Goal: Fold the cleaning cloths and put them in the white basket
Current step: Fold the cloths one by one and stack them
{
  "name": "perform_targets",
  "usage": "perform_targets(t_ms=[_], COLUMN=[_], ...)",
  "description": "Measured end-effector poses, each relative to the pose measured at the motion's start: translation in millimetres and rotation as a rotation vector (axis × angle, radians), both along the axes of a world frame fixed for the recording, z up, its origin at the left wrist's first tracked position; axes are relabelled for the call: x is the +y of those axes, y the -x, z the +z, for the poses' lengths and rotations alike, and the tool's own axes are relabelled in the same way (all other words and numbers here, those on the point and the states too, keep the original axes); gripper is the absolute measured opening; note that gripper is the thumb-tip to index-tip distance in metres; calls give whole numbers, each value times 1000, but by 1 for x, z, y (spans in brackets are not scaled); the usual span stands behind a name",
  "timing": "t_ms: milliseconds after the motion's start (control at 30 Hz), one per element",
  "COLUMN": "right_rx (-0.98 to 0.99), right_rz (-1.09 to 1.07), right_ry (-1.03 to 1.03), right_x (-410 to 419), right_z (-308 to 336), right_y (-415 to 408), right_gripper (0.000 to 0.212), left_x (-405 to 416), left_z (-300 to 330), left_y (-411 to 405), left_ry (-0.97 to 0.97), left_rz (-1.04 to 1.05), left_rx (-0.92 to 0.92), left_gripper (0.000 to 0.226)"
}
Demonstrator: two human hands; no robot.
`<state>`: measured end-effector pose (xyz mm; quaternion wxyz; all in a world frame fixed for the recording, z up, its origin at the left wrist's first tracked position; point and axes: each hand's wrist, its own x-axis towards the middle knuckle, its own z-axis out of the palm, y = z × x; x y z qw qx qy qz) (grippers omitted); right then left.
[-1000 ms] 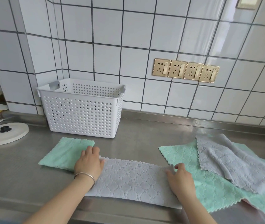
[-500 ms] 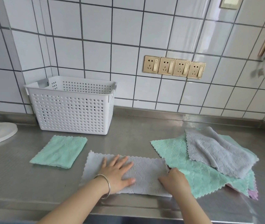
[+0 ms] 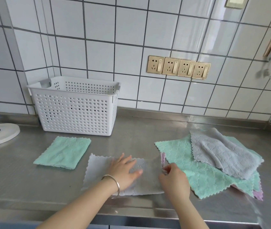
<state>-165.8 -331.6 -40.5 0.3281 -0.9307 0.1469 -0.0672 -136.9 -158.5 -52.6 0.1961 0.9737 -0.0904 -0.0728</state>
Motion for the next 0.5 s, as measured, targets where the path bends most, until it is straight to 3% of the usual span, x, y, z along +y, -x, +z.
perform_targets(t_ms=[100,200,300,400,500], right_rx=[-385,-577,-640,-513,-342], right_rz=[86,334,532,579,665], right_ry=[217,252,142,83,156], right_x=[27,54,67,66,68], right_z=[3,-5,-14,-25,-27], right_y=[3,3,6,7,10], right_gripper=[10,31,35,56,69], left_x=[-18,-20,-3,24,53], left_z=[24,40,41,42,41], left_y=[-3,-6,-8,-8,-5], left_ry=[480,856,939,1039,924], left_rz=[181,361,460,556,569], left_rx=[65,229,223,229,185], left_gripper=[41,28,21,21,21])
